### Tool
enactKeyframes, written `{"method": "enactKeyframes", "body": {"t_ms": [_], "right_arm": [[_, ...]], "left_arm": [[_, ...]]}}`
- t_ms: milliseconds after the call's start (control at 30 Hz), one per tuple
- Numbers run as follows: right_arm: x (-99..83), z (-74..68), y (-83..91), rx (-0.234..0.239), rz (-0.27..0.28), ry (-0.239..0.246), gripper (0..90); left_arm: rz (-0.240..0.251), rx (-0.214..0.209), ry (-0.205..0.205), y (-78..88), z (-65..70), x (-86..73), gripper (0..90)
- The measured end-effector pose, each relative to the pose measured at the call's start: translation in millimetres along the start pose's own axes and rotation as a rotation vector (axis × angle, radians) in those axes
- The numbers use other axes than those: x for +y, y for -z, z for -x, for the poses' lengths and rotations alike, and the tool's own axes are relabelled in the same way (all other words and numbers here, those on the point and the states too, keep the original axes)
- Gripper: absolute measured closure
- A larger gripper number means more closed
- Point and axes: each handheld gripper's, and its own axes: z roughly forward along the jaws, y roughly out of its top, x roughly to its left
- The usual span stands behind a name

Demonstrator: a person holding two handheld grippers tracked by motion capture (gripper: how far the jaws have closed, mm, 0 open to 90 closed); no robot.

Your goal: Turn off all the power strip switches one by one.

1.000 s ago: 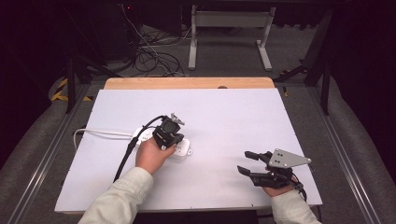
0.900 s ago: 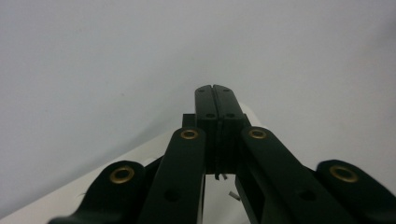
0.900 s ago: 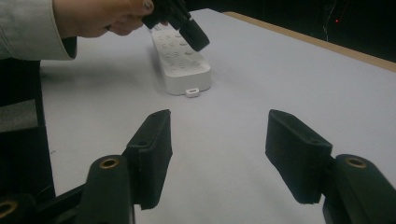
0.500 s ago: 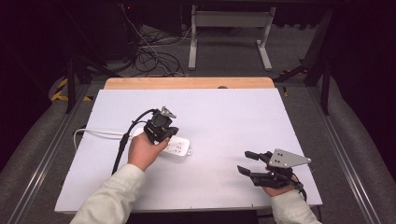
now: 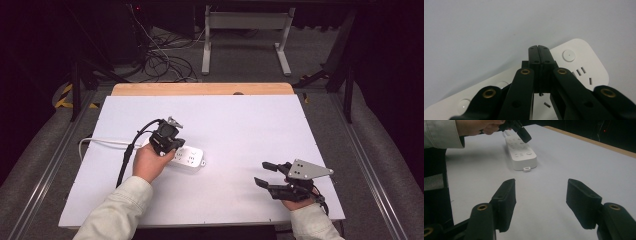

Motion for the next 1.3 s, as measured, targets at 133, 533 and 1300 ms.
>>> {"method": "enactKeyframes", "body": {"t_ms": [133, 533, 1300], "right_arm": [[-0.1, 0.2, -0.2, -0.002, -0.003, 0.001, 41.4], [-0.6, 0.9, -0.5, 0.002, -0.007, -0.005, 41.3], [-0.8, -0.5, -1.9, 0.005, -0.014, -0.005, 41.3]], "left_arm": [[-0.015, -0.002, -0.007, -3.2, 0.7, -1.2, 90.0], [-0.04, -0.005, -0.01, -7.6, 0.1, -2.3, 90.0], [-0.039, 0.075, -0.068, -11.4, 12.1, -4.7, 90.0]]}}
